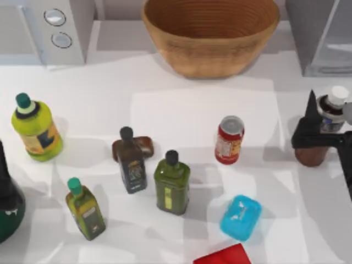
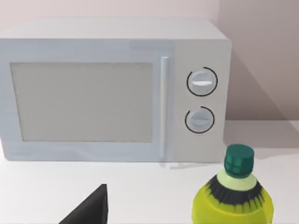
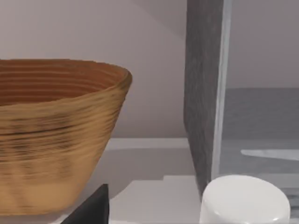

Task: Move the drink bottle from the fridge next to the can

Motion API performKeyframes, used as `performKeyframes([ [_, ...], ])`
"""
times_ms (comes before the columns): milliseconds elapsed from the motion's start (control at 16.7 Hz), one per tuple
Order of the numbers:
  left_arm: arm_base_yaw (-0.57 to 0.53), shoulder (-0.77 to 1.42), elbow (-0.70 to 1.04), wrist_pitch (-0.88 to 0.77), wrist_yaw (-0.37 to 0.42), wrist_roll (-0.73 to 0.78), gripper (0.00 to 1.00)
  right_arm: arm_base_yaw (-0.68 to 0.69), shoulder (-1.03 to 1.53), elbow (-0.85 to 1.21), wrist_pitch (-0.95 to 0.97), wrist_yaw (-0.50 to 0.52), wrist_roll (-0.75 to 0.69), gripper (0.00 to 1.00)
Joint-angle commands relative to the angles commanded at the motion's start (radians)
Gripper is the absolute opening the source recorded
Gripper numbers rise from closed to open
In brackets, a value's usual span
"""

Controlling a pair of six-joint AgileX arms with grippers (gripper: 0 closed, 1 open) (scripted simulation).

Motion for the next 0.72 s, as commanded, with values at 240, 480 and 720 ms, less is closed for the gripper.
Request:
performKeyframes([
  [240, 0.0, 0.0, 0.0, 0.0, 0.0, 0.0, 1.0, -0.054, -0.266, 0.033, -0.252, -0.05, 0.018, 1.0],
  [480, 0.0, 0.0, 0.0, 0.0, 0.0, 0.0, 1.0, -0.142, -0.642, 0.027, -0.591, -0.133, 0.03, 1.0],
  [720, 0.0, 0.0, 0.0, 0.0, 0.0, 0.0, 1.0, -0.243, -1.057, -0.027, -0.933, -0.244, 0.027, 1.0],
])
